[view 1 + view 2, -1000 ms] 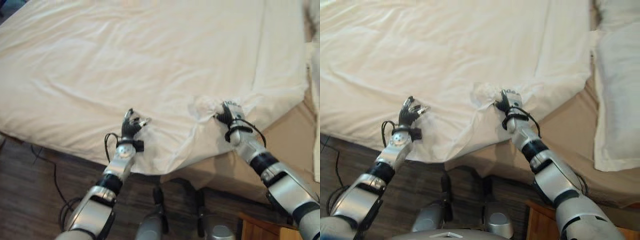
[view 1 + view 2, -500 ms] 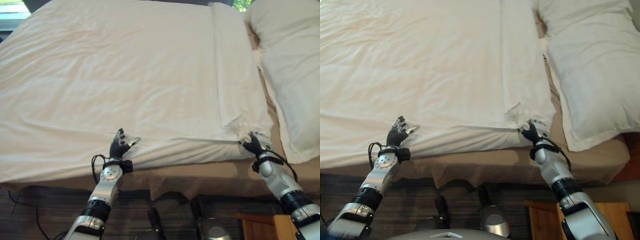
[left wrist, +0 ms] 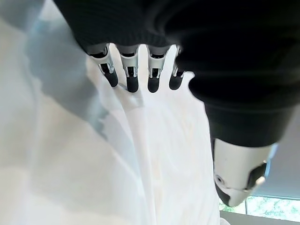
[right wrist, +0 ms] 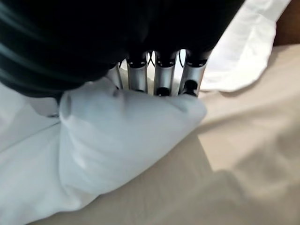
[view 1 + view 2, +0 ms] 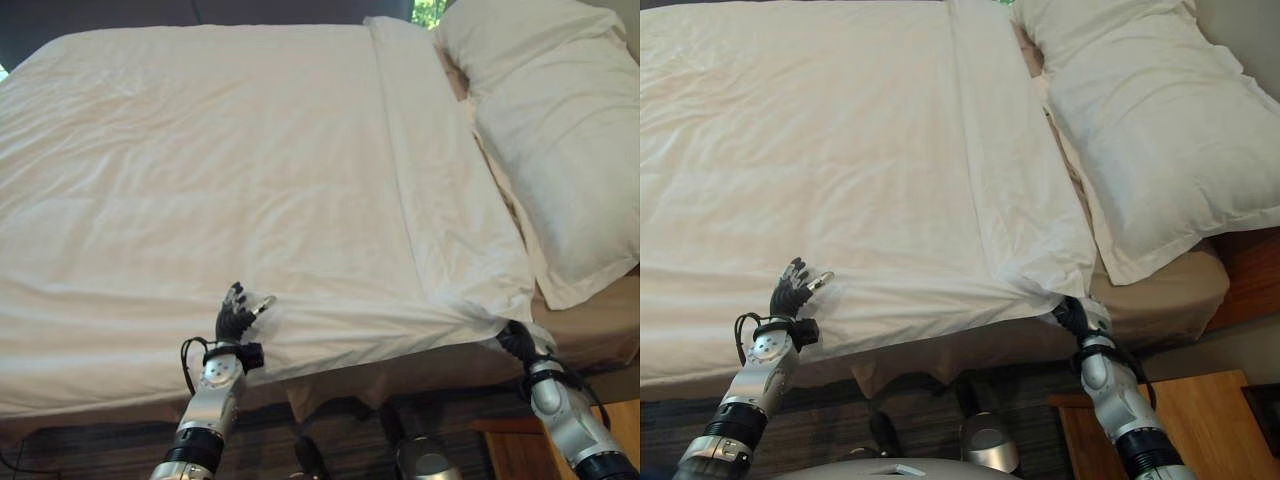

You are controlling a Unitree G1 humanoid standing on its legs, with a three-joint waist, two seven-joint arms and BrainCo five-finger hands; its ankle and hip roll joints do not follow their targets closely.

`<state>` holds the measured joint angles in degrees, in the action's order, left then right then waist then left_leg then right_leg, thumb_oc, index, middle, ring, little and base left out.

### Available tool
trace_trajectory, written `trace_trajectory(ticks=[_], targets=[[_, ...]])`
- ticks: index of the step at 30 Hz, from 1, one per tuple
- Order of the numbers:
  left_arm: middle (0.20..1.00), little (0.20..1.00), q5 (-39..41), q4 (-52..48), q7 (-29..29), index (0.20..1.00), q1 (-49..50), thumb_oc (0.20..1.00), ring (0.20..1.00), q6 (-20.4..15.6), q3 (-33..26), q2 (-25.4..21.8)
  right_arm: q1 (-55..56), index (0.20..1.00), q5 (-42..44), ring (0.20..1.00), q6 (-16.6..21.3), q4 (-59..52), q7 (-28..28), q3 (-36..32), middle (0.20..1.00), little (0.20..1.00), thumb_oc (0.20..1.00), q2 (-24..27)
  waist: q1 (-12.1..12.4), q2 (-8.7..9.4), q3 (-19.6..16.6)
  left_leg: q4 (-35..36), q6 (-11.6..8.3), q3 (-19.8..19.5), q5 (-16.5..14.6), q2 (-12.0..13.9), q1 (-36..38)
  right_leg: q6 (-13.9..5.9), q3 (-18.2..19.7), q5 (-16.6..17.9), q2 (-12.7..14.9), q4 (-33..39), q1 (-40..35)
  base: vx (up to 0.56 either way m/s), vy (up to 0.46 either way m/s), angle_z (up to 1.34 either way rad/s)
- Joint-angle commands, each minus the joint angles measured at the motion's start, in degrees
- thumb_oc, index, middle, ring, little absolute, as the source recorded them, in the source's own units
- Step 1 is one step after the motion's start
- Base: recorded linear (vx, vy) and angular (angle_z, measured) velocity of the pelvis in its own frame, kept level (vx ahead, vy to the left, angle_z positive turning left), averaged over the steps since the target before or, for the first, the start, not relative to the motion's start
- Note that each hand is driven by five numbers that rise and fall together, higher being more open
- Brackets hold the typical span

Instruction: Making the bed.

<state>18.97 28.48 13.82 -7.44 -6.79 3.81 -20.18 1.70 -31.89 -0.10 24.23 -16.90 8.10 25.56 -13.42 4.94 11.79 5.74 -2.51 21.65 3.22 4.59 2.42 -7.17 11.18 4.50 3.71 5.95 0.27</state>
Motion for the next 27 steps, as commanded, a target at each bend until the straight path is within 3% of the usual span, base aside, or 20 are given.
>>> trace_trajectory(ticks=[1,9,12,15,22,27], targets=[[1.0,1.0,-2.4,2.6,0.3,1.0,-4.1,1.0,1.0,-1.4,2.5,2.5,9.2,1.0,-0.7,1.0,-3.6,11.9,-1.0,-0.2,1.0,1.0,1.0,2.3,-3.5,0.22,-1.2,-0.8,-2.06,-0.6,-3.5,3.1,4.5,-0.23,-3.1,-2.8,-1.0,-0.9,1.7,0.0,0.0,0.0],[1.0,1.0,-1.6,3.5,1.6,1.0,-8.0,1.0,1.0,-1.1,8.7,3.9,6.6,1.0,6.3,1.0,-7.6,45.2,-5.8,2.8,1.0,1.0,1.0,-7.2,-3.2,0.16,-0.6,-0.7,-1.9,-2.8,-3.6,2.6,4.3,0.17,-4.5,-3.4,-0.5,-0.9,0.3,-0.01,-0.002,0.16],[1.0,1.0,-0.9,2.8,0.5,1.0,-8.0,1.0,1.0,-0.9,10.2,3.8,5.6,1.0,11.2,1.0,-9.6,55.1,-5.0,0.5,1.0,1.0,1.0,-7.8,-2.5,-0.01,-0.5,-0.7,-1.77,-3.6,-3.8,2.3,4.4,0.19,-5.4,-3.6,-0.3,-0.9,-0.4,0.0,0.007,0.13],[1.0,1.0,1.5,0.8,-2.1,1.0,-5.9,1.0,1.0,-0.6,9.6,2.4,5.5,1.0,16.3,1.0,-11.1,61.0,-3.6,-4.5,1.0,1.0,1.0,-5.3,-1.4,0.18,-0.4,-0.7,-1.67,-4.5,-4.0,2.2,4.5,0.11,-6.2,-3.8,0.1,-0.9,-1.0,0.01,0.004,-0.03],[1.0,1.0,4.4,2.8,-4.4,1.0,-0.8,1.0,1.0,0.5,7.0,2.2,5.2,1.0,18.4,1.0,-10.5,59.4,-4.3,-8.1,1.0,1.0,1.0,-1.3,-0.6,0.81,-0.2,-0.7,-1.6,-5.3,-4.1,2.2,4.5,-0.07,-7.0,-3.9,0.4,-0.9,-1.5,0.0,0.001,0.0],[1.0,1.0,5.7,28.7,-2.7,1.0,3.7,1.0,1.0,4.1,0.5,4.1,2.9,1.0,22.7,1.0,-8.9,53.8,-6.6,-9.8,1.0,1.0,1.0,1.8,1.0,2.11,-0.4,-0.7,-1.49,-6.3,-3.9,2.1,3.9,-0.01,-7.5,-4.1,0.2,-0.9,-1.4,0.0,-0.017,0.15]])
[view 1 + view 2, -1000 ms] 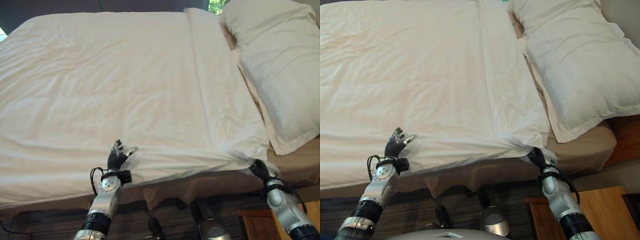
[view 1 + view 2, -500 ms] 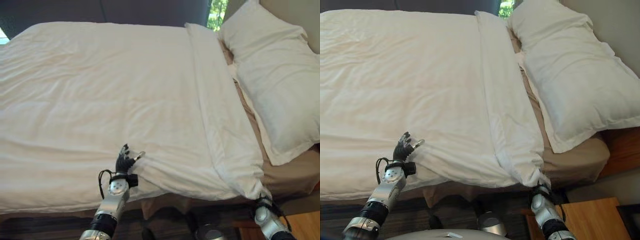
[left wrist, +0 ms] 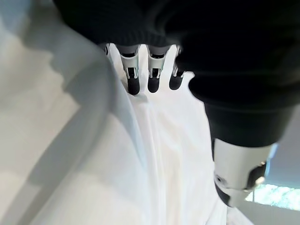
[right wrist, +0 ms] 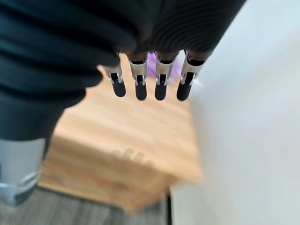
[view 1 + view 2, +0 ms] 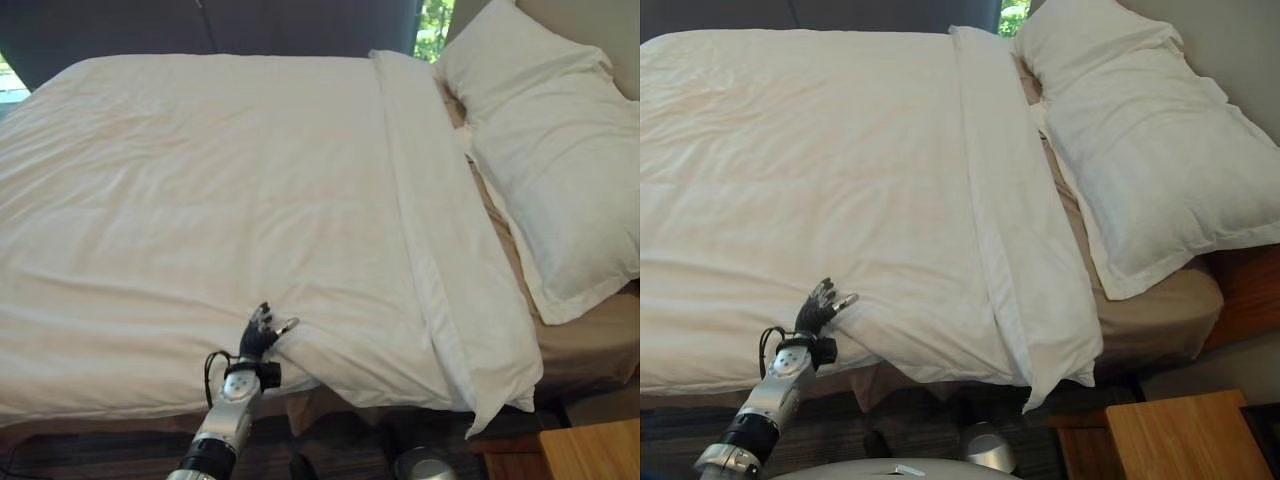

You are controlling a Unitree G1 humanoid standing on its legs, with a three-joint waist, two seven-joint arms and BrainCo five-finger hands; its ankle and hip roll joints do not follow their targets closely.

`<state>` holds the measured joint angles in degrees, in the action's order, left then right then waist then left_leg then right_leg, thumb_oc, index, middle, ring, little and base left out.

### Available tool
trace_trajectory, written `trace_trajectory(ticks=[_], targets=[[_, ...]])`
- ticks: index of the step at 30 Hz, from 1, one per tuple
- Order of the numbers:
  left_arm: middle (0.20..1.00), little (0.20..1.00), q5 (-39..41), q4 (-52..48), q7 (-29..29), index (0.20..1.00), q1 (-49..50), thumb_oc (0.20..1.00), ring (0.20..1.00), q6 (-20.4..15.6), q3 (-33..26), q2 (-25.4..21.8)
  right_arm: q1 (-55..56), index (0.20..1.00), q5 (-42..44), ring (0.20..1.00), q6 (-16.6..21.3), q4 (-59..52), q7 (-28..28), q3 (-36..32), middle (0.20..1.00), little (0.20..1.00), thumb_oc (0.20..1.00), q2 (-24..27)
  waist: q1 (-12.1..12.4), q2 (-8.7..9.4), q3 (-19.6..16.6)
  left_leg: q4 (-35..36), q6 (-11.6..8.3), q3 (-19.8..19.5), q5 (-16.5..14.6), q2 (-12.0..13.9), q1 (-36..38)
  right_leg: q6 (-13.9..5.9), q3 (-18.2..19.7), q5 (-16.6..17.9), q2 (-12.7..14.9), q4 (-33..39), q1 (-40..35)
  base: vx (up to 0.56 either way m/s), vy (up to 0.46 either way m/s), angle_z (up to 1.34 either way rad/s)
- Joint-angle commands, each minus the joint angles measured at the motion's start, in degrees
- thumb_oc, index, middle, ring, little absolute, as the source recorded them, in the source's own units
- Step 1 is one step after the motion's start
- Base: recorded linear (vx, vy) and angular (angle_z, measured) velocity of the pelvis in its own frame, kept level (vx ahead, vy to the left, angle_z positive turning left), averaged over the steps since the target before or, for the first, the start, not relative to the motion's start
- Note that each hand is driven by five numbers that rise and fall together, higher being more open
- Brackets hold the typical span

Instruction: Making the bed.

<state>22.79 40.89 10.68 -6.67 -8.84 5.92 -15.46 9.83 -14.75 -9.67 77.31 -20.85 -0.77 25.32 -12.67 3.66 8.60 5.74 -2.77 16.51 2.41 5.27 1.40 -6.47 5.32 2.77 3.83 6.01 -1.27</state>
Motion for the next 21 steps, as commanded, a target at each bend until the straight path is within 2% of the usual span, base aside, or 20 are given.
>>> trace_trajectory(ticks=[1,2,3,4,5,7,9,10,11,14,15,19,21], targets=[[1.0,1.0,-0.2,20.8,0.0,1.0,4.0,1.0,1.0,7.1,-2.9,-1.0,-5.9,1.0,7.0,1.0,1.1,-1.5,-3.2,-1.5,1.0,1.0,1.0,3.2,0.4,3.63,2.6,-0.7,-1.23,-1.2,-3.1,1.4,4.8,-0.77,-1.6,-2.3,0.1,-1.0,0.4,0.01,-0.016,-0.13],[1.0,1.0,-2.0,24.2,-0.3,1.0,4.6,1.0,1.0,7.5,-4.0,-1.2,-6.1,1.0,7.2,1.0,1.3,-4.1,-4.0,-1.6,1.0,1.0,1.0,3.9,0.6,3.72,2.5,-0.7,-1.21,-1.2,-3.1,1.4,4.8,-0.83,-1.6,-2.3,0.1,-1.0,0.5,0.03,-0.002,-0.12],[1.0,1.0,-4.2,27.4,-0.2,1.0,5.6,1.0,1.0,8.4,-5.2,-1.5,-6.3,0.947,7.9,0.947,1.8,-9.6,-4.9,-2.4,0.947,0.947,0.947,5.5,0.6,3.86,2.4,-0.7,-1.24,-1.1,-3.1,1.5,4.8,-0.93,-1.5,-2.2,0.1,-1.0,0.5,0.04,0.007,-0.09],[1.0,1.0,-6.7,29.8,-0.6,1.0,7.0,1.0,1.0,8.8,-6.4,-1.8,-6.0,0.366,7.8,0.366,2.0,-15.8,-5.5,-3.5,0.366,0.366,0.366,7.1,0.7,3.9,2.4,-0.7,-1.24,-1.0,-3.1,1.5,4.9,-1.0,-1.4,-2.2,0.0,-1.0,0.6,0.04,0.021,-0.08],[1.0,1.0,-9.2,32.0,-0.2,1.0,8.6,1.0,1.0,9.6,-7.6,-2.0,-5.7,0.2,7.1,0.2,2.4,-23.5,-6.2,-4.8,0.2,0.2,0.2,8.8,0.8,3.82,2.4,-0.7,-1.23,-0.9,-3.2,1.5,4.9,-1.09,-1.3,-2.1,0.0,-1.0,0.8,0.03,0.029,-0.12],[1.0,1.0,-12.1,34.7,0.4,1.0,10.6,1.0,1.0,10.2,-9.4,-1.5,-5.3,0.2,5.2,0.2,3.2,-35.9,-7.6,-7.5,0.2,0.2,0.2,11.0,1.1,3.46,2.2,-0.7,-1.17,-0.8,-3.2,1.3,4.7,-1.11,-1.1,-2.1,0.1,-1.0,1.1,0.04,0.04,-0.11],[1.0,1.0,-12.8,35.7,1.1,1.0,11.7,1.0,1.0,10.0,-10.7,-1.1,-6.6,0.2,7.2,0.2,5.3,-45.0,-9.0,-10.6,0.2,0.2,0.2,11.6,1.4,2.95,2.1,-0.7,-1.14,-1.0,-3.2,1.3,4.7,-1.15,-1.2,-2.1,0.2,-1.0,1.1,0.04,0.046,-0.07],[1.0,1.0,-12.5,35.2,1.7,1.0,12.0,1.0,1.0,9.6,-11.3,-0.5,-8.7,0.2,11.1,0.2,8.7,-50.6,-9.7,-12.2,0.2,0.2,0.2,10.4,1.9,2.52,2.2,-0.7,-1.05,-1.2,-3.1,1.2,4.6,-1.07,-1.3,-2.2,0.4,-1.0,1.3,0.02,0.036,-0.04],[1.0,1.0,-12.5,35.2,1.7,1.0,12.0,1.0,1.0,9.6,-11.3,-0.5,-8.6,0.2,11.2,0.2,8.6,-50.8,-9.7,-12.3,0.2,0.2,0.2,10.4,1.9,2.53,2.2,-0.7,-1.05,-1.2,-3.1,1.2,4.6,-1.07,-1.3,-2.2,0.4,-1.0,1.2,0.02,0.031,-0.04],[1.0,1.0,-10.9,33.0,2.9,1.0,11.3,1.0,1.0,8.9,-11.1,0.3,-12.9,0.2,22.7,0.2,15.4,-57.3,-8.6,-12.9,0.2,0.2,0.2,5.7,2.6,1.99,2.2,-0.7,-0.95,-1.6,-3.0,1.2,4.4,-0.94,-1.6,-2.2,0.6,-1.0,1.3,0.0,0.0,0.0],[1.0,1.0,-10.8,32.9,2.9,1.0,11.2,1.0,1.0,9.0,-11.2,0.2,-12.9,0.2,22.9,0.2,15.4,-57.3,-8.6,-12.9,0.2,0.2,0.2,5.7,2.5,2.07,2.2,-0.7,-0.95,-1.7,-3.0,1.2,4.4,-0.94,-1.6,-2.2,0.6,-1.0,1.3,0.0,0.0,0.0],[1.0,1.0,-6.7,28.2,3.8,1.0,9.2,1.0,1.0,7.3,-10.3,-0.4,-19.5,0.2,50.7,0.2,26.2,-59.3,-1.2,-10.7,0.2,0.2,0.2,-3.0,3.2,1.69,2.0,-0.7,-1.03,-2.2,-2.8,1.0,4.3,-0.73,-2.1,-2.3,0.8,-1.0,1.0,0.0,-0.007,0.02],[1.0,1.0,-4.4,24.4,3.6,1.0,7.4,1.0,1.0,5.7,-8.6,-1.0,-23.8,0.2,61.7,0.2,29.0,-56.6,2.6,-8.8,0.2,0.2,0.2,-5.9,3.7,1.43,1.9,-0.7,-1.11,-2.6,-2.7,0.7,4.1,-0.66,-2.2,-2.4,0.9,-1.0,0.8,0.01,-0.025,0.08]])
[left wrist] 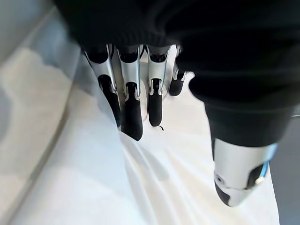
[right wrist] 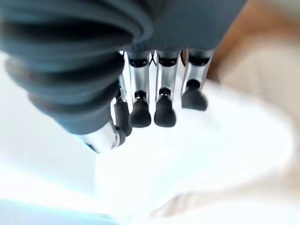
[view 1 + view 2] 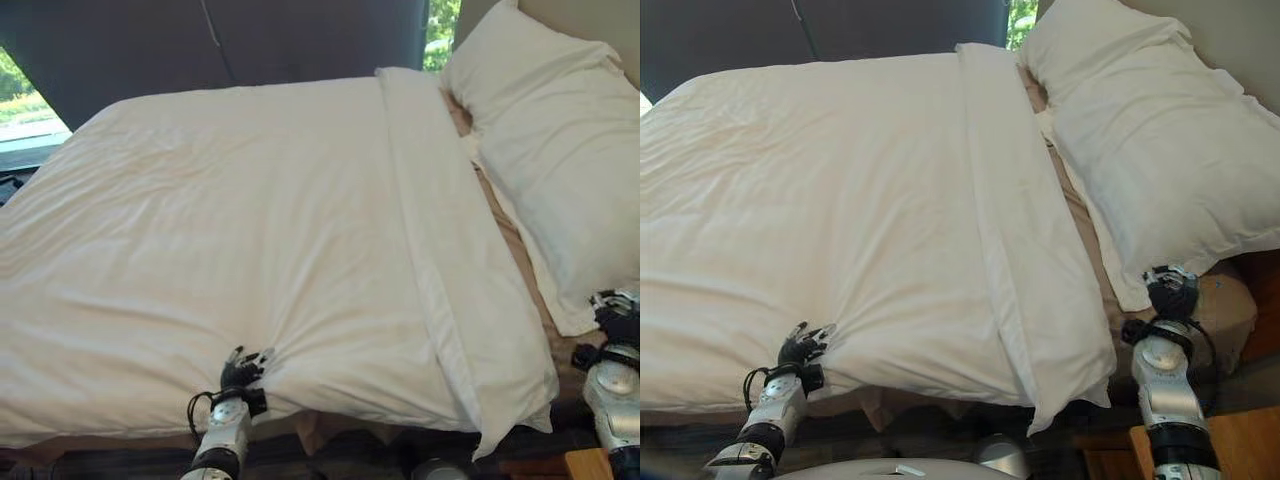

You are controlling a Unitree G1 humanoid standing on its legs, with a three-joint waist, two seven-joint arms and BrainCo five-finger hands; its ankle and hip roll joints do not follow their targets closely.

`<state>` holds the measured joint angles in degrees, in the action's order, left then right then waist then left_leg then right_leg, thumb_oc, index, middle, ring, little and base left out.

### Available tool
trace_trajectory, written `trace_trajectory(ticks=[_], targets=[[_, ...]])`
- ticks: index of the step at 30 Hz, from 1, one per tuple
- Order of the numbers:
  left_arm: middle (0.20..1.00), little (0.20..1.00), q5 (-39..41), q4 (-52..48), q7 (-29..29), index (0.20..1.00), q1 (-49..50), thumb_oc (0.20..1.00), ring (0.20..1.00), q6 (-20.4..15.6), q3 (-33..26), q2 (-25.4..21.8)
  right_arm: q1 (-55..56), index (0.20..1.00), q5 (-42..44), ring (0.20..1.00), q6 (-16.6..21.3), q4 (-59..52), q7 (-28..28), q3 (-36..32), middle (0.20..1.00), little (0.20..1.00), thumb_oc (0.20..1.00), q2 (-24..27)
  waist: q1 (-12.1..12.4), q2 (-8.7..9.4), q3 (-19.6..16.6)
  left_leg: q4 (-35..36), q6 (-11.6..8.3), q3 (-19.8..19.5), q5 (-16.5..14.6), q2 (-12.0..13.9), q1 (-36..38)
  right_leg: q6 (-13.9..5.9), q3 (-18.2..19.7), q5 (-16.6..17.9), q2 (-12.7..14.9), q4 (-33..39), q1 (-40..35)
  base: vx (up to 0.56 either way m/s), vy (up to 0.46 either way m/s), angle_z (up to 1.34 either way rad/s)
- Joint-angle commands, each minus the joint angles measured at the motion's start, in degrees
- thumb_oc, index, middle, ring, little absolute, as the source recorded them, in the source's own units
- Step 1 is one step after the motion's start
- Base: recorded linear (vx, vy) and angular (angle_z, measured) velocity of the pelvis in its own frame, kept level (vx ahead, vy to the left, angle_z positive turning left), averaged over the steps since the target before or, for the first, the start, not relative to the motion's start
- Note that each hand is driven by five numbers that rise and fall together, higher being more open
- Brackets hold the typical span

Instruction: Making the bed.

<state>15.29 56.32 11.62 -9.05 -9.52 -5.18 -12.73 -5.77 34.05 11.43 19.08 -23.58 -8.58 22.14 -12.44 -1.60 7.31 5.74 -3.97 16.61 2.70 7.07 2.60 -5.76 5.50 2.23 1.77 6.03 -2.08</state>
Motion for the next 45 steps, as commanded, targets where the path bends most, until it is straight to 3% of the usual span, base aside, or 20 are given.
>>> trace_trajectory(ticks=[1,3,9,14,18,24,29,34,35,36,37,38,39,41,45], targets=[[1.0,1.0,5.1,4.8,2.9,1.0,7.8,1.0,1.0,5.0,4.2,-3.9,-11.2,0.2,17.6,0.2,8.9,4.2,6.3,0.1,0.2,0.2,0.2,-3.9,3.9,6.19,3.2,-0.7,0.05,-3.0,-3.0,-1.3,2.8,-1.34,-2.5,-1.9,3.3,-1.1,1.6,0.02,-0.019,0.14],[1.0,1.0,6.2,3.5,2.7,1.0,7.0,1.0,1.0,4.7,4.7,-3.8,-12.6,0.2,19.0,0.2,9.1,5.4,6.4,0.1,0.2,0.2,0.2,-4.1,4.0,5.98,3.3,-0.7,0.06,-3.1,-3.0,-1.4,2.7,-1.37,-2.5,-1.9,3.4,-1.1,1.6,0.02,-0.01,0.17],[1.0,1.0,12.0,-7.9,0.1,1.0,1.0,1.0,1.0,1.8,9.4,-5.6,-19.8,0.2,20.8,0.2,8.3,13.0,5.2,0.9,0.2,0.2,0.2,-3.7,3.5,3.03,4.4,-0.7,0.19,-3.1,-3.4,-2.4,2.4,-1.62,-2.2,-1.5,4.3,-1.1,2.3,0.0,0.022,0.12],[1.0,1.0,12.1,-6.1,-0.9,1.0,-0.9,1.0,1.0,1.7,10.3,-4.8,-20.4,0.2,19.1,0.2,3.7,23.4,6.0,1.9,0.2,0.2,0.2,-4.8,2.8,0.6,6.1,-0.7,0.42,-2.3,-3.4,-3.2,2.0,-1.84,-1.2,-0.7,4.9,-1.1,3.4,-0.05,0.056,0.02],[1.0,1.0,12.9,-2.5,-1.4,1.0,-1.1,1.0,1.0,1.5,9.4,-3.6,-15.2,0.2,19.4,0.2,0.8,32.1,8.8,0.6,0.2,0.2,0.2,-8.0,1.8,-0.21,6.5,-0.7,0.46,-2.1,-3.7,-3.3,2.5,-1.82,-1.0,-0.7,4.9,-1.0,3.0,0.0,0.025,-0.02],[1.0,1.0,18.5,-4.4,-2.5,1.0,0.2,1.0,1.0,0.9,7.2,-2.7,-3.5,0.2,23.0,0.2,-2.2,42.4,12.7,-4.6,0.2,0.2,0.2,-13.1,0.3,0.73,5.5,-0.7,0.4,-2.2,-3.9,-2.9,3.3,-1.76,-1.4,-1.3,4.8,-1.1,1.9,0.01,0.007,-0.01],[1.0,1.0,20.6,-5.6,-2.7,1.0,0.1,1.0,1.0,0.7,6.5,-2.8,-0.1,0.2,22.0,0.2,-4.1,47.6,13.4,-6.7,0.2,0.2,0.2,-12.6,-0.5,1.74,4.8,-0.7,0.44,-1.9,-4.1,-2.7,3.6,-1.8,-1.4,-1.4,4.5,-1.2,1.6,0.0,0.004,0.01],[1.0,1.0,20.7,-2.5,-2.3,1.0,1.0,1.0,1.0,1.5,4.7,-3.9,5.9,0.2,16.8,0.2,-7.5,54.8,13.1,-9.0,0.2,0.2,0.2,-10.3,-1.6,4.29,3.5,-0.7,0.51,-1.2,-4.2,-2.1,3.9,-2.06,-1.4,-1.1,3.9,-1.3,1.6,-0.03,0.0,0.02],[1.0,1.0,20.7,-1.7,-2.4,1.0,1.5,1.0,1.0,1.7,4.2,-4.0,6.9,0.285,16.0,0.285,-7.9,55.7,13.1,-9.3,0.285,0.285,0.285,-10.1,-1.6,4.69,3.2,-0.7,0.53,-1.2,-4.2,-2.1,3.9,-2.1,-1.4,-1.1,3.9,-1.4,1.6,-0.03,-0.006,-0.02],[1.0,1.0,20.5,-0.7,-2.3,1.0,1.7,1.0,1.0,2.0,3.8,-4.3,7.5,0.551,15.1,0.551,-8.4,56.5,13.0,-9.2,0.551,0.551,0.551,-10.0,-1.7,5.04,3.0,-0.7,0.53,-1.1,-4.3,-2.0,4.0,-2.17,-1.5,-1.1,3.9,-1.5,1.5,0.0,0.0,0.0],[1.0,1.0,20.5,-0.6,-2.3,1.0,1.7,1.0,1.0,2.0,3.8,-4.3,7.5,0.693,15.1,0.693,-8.4,56.5,13.0,-9.2,0.693,0.693,0.693,-10.0,-1.8,5.07,2.9,-0.7,0.53,-1.2,-4.3,-2.0,4.0,-2.17,-1.5,-1.1,3.9,-1.5,1.5,-0.04,0.005,-0.01],[1.0,1.0,19.7,0.9,-1.8,1.0,2.3,1.0,1.0,2.0,3.3,-5.2,9.1,1.0,10.6,1.0,-8.6,57.1,12.4,-8.0,1.0,1.0,1.0,-9.6,-1.9,6.13,2.4,-0.7,0.55,-1.1,-4.4,-1.8,4.2,-2.38,-1.8,-0.8,3.8,-1.7,1.4,-0.04,0.012,-0.06],[1.0,1.0,19.7,0.9,-1.8,1.0,2.4,1.0,1.0,2.0,3.3,-5.3,9.2,1.0,10.5,1.0,-8.6,57.0,12.4,-7.9,1.0,1.0,1.0,-9.7,-2.0,6.19,2.3,-0.7,0.56,-1.1,-4.4,-1.8,4.2,-2.38,-1.9,-0.8,3.8,-1.7,1.4,-0.05,0.02,-0.08],[1.0,1.0,18.4,-0.7,0.1,1.0,2.9,1.0,1.0,1.4,3.0,-6.2,9.9,1.0,0.5,1.0,-8.1,57.0,8.2,-4.8,1.0,1.0,1.0,-9.6,-1.6,6.86,2.0,-0.7,0.57,-1.0,-4.2,-1.6,4.2,-2.61,-2.2,-0.5,3.8,-1.8,1.5,-0.04,0.02,-0.09],[1.0,1.0,14.1,-5.3,3.8,1.0,5.3,1.0,1.0,1.3,2.9,-6.3,13.1,1.0,-9.2,1.0,-6.1,40.7,2.2,-2.2,1.0,1.0,1.0,-9.7,-2.5,8.09,1.5,-0.7,0.86,-0.5,-3.9,-1.7,3.8,-3.23,-1.9,0.6,3.9,-2.0,2.5,-0.05,0.043,-0.15]])
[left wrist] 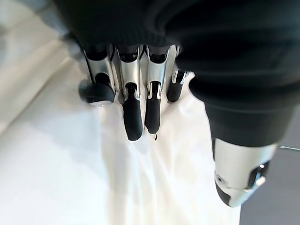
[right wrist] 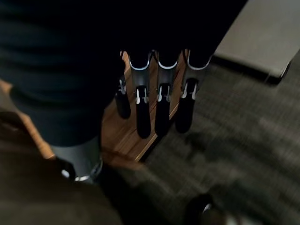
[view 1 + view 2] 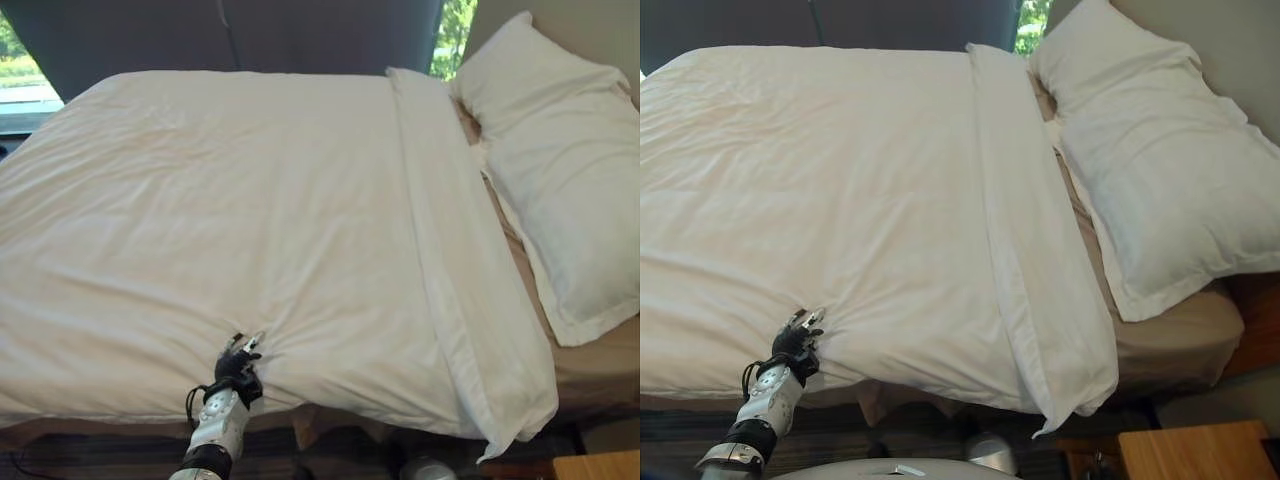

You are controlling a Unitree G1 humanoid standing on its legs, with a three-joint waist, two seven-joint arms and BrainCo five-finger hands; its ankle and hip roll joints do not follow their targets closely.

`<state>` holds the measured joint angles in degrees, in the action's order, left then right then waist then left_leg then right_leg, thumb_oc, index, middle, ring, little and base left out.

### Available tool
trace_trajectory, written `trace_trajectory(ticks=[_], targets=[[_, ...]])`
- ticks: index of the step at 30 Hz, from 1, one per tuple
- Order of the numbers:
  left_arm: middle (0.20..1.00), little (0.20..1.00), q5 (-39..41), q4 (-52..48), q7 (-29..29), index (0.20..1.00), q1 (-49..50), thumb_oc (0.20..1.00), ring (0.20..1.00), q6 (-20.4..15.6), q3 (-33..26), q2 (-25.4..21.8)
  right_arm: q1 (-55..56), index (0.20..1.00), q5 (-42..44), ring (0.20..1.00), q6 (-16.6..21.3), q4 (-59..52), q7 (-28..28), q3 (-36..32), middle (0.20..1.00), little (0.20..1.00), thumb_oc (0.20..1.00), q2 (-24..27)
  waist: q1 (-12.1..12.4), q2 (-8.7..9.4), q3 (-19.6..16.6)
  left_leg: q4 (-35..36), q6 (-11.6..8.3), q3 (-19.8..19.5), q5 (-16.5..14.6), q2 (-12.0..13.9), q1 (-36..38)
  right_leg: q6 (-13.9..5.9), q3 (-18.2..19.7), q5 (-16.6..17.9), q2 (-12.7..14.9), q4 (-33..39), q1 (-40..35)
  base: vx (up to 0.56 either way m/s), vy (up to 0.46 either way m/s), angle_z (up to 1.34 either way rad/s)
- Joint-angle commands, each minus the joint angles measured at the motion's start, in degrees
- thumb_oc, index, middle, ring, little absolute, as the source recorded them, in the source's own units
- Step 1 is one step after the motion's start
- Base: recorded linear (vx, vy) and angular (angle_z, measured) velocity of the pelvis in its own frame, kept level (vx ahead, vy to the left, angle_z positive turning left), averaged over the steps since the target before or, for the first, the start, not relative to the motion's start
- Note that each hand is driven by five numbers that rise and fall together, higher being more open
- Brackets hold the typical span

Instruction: Making the bed.

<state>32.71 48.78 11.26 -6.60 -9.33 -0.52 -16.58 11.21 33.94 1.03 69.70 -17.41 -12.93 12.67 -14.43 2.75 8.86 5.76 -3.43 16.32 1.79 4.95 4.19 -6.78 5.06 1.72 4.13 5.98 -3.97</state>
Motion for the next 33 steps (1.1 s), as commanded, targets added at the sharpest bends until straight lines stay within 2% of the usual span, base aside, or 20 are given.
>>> trace_trajectory(ticks=[1,3,5,7,9,10,11,12,13,16,18,19,20,21,22,24,26,31,32,33], targets=[[1.0,1.0,-4.7,1.2,4.6,1.0,3.8,1.0,1.0,1.2,-1.8,-1.9,-2.2,1.0,-12.5,1.0,4.1,-16.8,-4.6,3.3,1.0,1.0,1.0,-0.2,-0.8,3.95,-0.2,-0.8,0.41,-0.1,-3.0,0.4,2.1,-2.32,-1.3,1.4,1.6,-2.1,4.6,-0.06,0.045,-0.26],[1.0,1.0,-7.7,-1.4,5.4,1.0,4.4,1.0,1.0,1.5,-1.4,-0.9,-0.7,1.0,-19.2,1.0,4.0,-30.2,-4.1,6.0,1.0,1.0,1.0,1.1,-1.4,4.36,0.0,-0.8,0.61,0.2,-2.9,0.3,1.9,-2.67,-0.8,1.9,1.7,-3.4,5.8,-0.09,0.044,-0.18],[1.0,1.0,-10.8,-4.4,5.8,1.0,4.3,1.0,1.0,1.4,-0.9,-0.5,-0.6,1.0,-24.7,1.0,4.6,-37.9,-3.7,8.1,1.0,1.0,1.0,2.9,-1.6,4.56,0.6,-0.8,0.89,0.5,-2.9,0.2,1.8,-2.87,-0.7,2.0,1.5,-5.6,7.3,-0.11,0.048,-0.04],[1.0,1.0,-13.9,-12.5,6.2,1.0,4.1,1.0,1.0,1.0,0.4,-1.4,-1.4,1.0,-30.7,1.0,5.3,-47.8,-3.8,9.6,1.0,1.0,1.0,4.5,-1.7,4.69,2.3,-0.8,1.07,0.9,-2.4,0.5,1.5,-3.65,-1.3,2.5,0.9,-10.4,9.9,-0.15,0.022,-0.08],[1.0,1.0,-15.0,-14.5,6.6,1.0,3.7,1.0,1.0,1.2,0.8,-1.6,-2.0,1.0,-32.4,1.0,5.5,-50.1,-4.1,10.1,1.0,1.0,1.0,4.5,-1.3,4.35,3.2,-0.8,1.24,1.4,-2.0,1.0,1.3,-3.95,-2.3,2.3,0.9,-12.7,10.9,-0.18,0.02,-0.19],[1.0,1.0,-17.1,-18.5,6.3,1.0,3.2,1.0,1.0,1.2,2.5,-2.2,-3.3,1.0,-36.1,1.0,5.4,-54.5,-5.8,10.9,1.0,1.0,1.0,4.7,-0.5,3.2,4.5,-0.8,1.59,2.9,-1.2,2.2,1.2,-3.24,-7.4,-1.2,2.5,-16.4,10.2,-0.24,0.028,-0.26],[1.0,1.0,-17.2,-18.6,6.3,1.0,3.2,1.0,1.0,1.2,2.4,-2.3,-3.3,1.0,-36.2,1.0,5.4,-54.5,-5.8,10.9,1.0,1.0,1.0,4.6,-0.5,3.2,4.5,-0.8,1.55,2.9,-0.9,2.2,1.0,-3.13,-7.5,-1.0,2.5,-16.3,10.4,-0.32,0.033,-0.32],[1.0,1.0,-18.3,-20.7,6.5,1.0,3.2,1.0,1.0,1.1,3.7,-2.4,-4.7,1.0,-39.6,1.0,5.5,-57.7,-6.3,12.4,1.0,1.0,1.0,5.1,0.2,2.55,4.8,-1.0,2.06,4.3,0.0,3.3,0.4,-1.91,-10.0,-4.0,4.1,-21.9,9.1,-0.18,0.0,-0.37],[1.0,1.0,-18.3,-20.8,6.5,1.0,3.1,1.0,1.0,1.1,3.7,-2.4,-4.7,1.0,-39.6,1.0,5.5,-57.8,-6.3,12.4,1.0,1.0,1.0,5.1,0.3,2.46,4.6,-0.9,2.04,4.4,0.3,3.4,0.2,-1.8,-9.9,-3.7,4.0,-21.8,9.4,-0.21,0.009,-0.41],[1.0,1.0,-16.9,-22.0,6.7,1.0,4.8,1.0,1.0,0.9,3.6,-1.9,-6.9,1.0,-42.8,1.0,5.1,-62.0,-5.9,14.1,1.0,1.0,1.0,6.2,2.4,1.6,4.0,-1.5,2.93,7.2,1.6,4.6,-1.3,-1.52,-10.3,-5.0,6.1,-29.8,7.2,-0.19,-0.014,-0.36],[1.0,1.0,-16.7,-22.9,6.2,1.0,6.6,1.0,1.0,0.9,3.8,-1.5,-7.4,1.0,-44.2,1.0,5.4,-63.7,-5.1,15.3,1.0,1.0,1.0,6.2,3.8,1.86,3.2,-1.8,3.15,7.9,2.2,4.2,-2.3,-2.16,-9.8,-4.1,6.9,-31.5,4.8,-0.16,-0.051,-0.51],[1.0,1.0,-16.9,-23.5,6.2,1.0,7.4,1.0,1.0,1.0,3.7,-1.6,-7.5,1.0,-44.8,1.0,5.3,-64.0,-4.9,15.6,1.0,1.0,1.0,6.6,4.6,2.16,2.8,-1.8,3.09,8.1,2.6,4.0,-2.9,-2.47,-9.1,-3.6,6.6,-30.2,3.4,-0.14,-0.1,-0.47],[1.0,1.0,-16.8,-24.1,5.5,1.0,8.0,1.0,1.0,1.0,4.0,-1.5,-8.0,1.0,-44.7,1.0,5.4,-64.2,-4.3,16.5,1.0,1.0,1.0,6.6,5.9,2.8,2.3,-2.1,2.64,8.5,3.4,3.8,-4.2,-2.23,-9.0,-5.3,6.1,-26.1,0.0,-0.1,-0.08,-0.37],[1.0,1.0,-16.7,-24.2,5.5,1.0,8.0,1.0,1.0,1.1,4.0,-1.6,-8.0,1.0,-44.7,1.0,5.4,-64.2,-4.3,16.5,1.0,1.0,1.0,6.6,6.1,2.65,2.3,-2.0,2.58,8.6,3.6,4.0,-4.2,-2.13,-9.0,-4.9,5.8,-25.6,-0.1,-0.09,-0.138,-0.45],[1.0,1.0,-16.9,-24.8,5.1,1.0,8.3,1.0,1.0,1.1,3.7,-1.6,-8.2,1.0,-44.3,1.0,5.5,-64.7,-4.2,17.3,1.0,1.0,1.0,6.2,7.2,3.15,1.8,-3.0,1.82,9.1,4.7,4.3,-5.8,-1.36,-9.3,-9.8,4.5,-18.8,-3.7,-0.11,-0.169,-0.47],[1.0,1.0,-18.0,-25.8,4.4,1.0,9.4,1.0,1.0,1.3,4.4,-1.5,-9.1,1.0,-44.7,1.0,5.4,-64.4,-4.3,18.9,1.0,1.0,1.0,6.7,9.0,2.98,1.4,-4.6,0.3,10.2,6.9,6.2,-8.3,-0.33,-9.7,-11.2,3.4,-10.7,-5.9,-0.21,-0.227,-0.28],[1.0,1.0,-18.4,-25.0,3.9,1.0,10.9,1.0,1.0,2.0,5.0,-1.2,-10.8,1.0,-44.4,1.0,5.3,-63.7,-3.8,20.6,1.0,1.0,1.0,7.3,9.8,2.03,2.2,-5.6,-1.45,10.3,9.3,8.7,-9.4,0.87,-9.1,-10.2,1.7,-6.4,-6.6,-0.24,-0.182,-0.29],[1.0,1.0,-19.2,-27.0,4.1,1.0,11.0,1.0,1.0,1.5,5.5,-1.2,-12.1,1.0,-41.9,1.0,6.2,-64.1,-3.8,21.5,1.0,1.0,1.0,7.6,10.3,1.29,4.6,-9.8,-3.18,8.2,10.5,11.1,-11.7,2.03,-8.3,-9.0,0.1,-3.6,-7.7,-0.2,-0.113,-0.16],[1.0,1.0,-18.2,-30.4,4.9,1.0,10.2,1.0,1.0,0.3,5.4,-1.5,-12.3,1.0,-37.0,1.0,7.0,-63.9,-3.5,21.0,1.0,1.0,1.0,6.6,10.1,1.4,6.2,-14.9,-4.38,7.5,9.8,11.9,-13.5,2.78,-8.4,-7.9,0.4,-2.0,-8.1,-0.45,-0.137,-0.04],[1.0,1.0,-16.7,-35.3,4.5,1.0,9.7,1.0,1.0,-1.3,5.6,-2.0,-11.8,1.0,-33.2,1.0,7.9,-64.3,-2.9,20.7,1.0,1.0,1.0,5.9,9.6,2.04,7.3,-23.5,-4.58,6.5,6.6,11.9,-14.3,3.44,-9.4,-6.7,1.6,-1.9,-7.3,-0.56,-0.145,-0.01]])
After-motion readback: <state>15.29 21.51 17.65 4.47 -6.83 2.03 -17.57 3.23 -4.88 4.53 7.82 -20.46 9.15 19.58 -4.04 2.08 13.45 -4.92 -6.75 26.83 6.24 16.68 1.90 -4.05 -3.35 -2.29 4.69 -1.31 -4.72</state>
